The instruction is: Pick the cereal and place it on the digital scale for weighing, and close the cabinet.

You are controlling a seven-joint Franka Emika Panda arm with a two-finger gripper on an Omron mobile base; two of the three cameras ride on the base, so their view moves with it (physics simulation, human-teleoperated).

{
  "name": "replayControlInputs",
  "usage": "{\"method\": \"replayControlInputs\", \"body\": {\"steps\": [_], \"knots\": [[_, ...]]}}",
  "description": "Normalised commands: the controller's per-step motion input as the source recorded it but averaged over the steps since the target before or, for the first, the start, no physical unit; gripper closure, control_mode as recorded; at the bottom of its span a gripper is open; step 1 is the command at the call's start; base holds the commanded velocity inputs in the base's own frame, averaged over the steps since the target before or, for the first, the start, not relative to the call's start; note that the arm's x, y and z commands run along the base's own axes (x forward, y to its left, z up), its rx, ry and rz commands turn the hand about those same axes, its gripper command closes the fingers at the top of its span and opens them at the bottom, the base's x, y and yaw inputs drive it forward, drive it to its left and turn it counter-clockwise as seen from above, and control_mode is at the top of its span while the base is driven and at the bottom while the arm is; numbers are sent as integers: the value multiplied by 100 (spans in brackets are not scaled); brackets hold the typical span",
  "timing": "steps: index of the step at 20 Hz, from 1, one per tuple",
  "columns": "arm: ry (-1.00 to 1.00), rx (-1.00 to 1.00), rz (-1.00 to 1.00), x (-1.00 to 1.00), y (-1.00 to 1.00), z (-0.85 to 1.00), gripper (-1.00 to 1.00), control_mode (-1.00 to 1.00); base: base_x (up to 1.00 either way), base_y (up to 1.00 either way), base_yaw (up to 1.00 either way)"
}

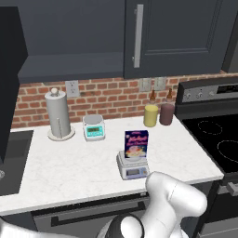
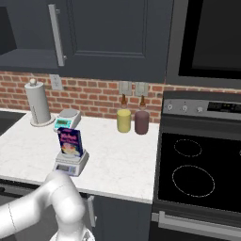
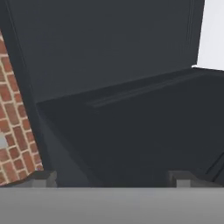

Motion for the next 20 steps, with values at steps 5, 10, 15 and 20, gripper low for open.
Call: {"method": "replayControlInputs", "body": {"steps": [5, 10, 15, 20], "knots": [[2, 2, 0, 20, -60, 50, -100, -100, 0, 0, 0], [0, 9, 0, 19, -92, 45, -100, -100, 0, 0, 0], [-3, 17, 2, 17, -100, 44, -100, -100, 0, 0, 0], [-2, 22, 5, 33, -100, 40, -100, -100, 0, 0, 0]]}}
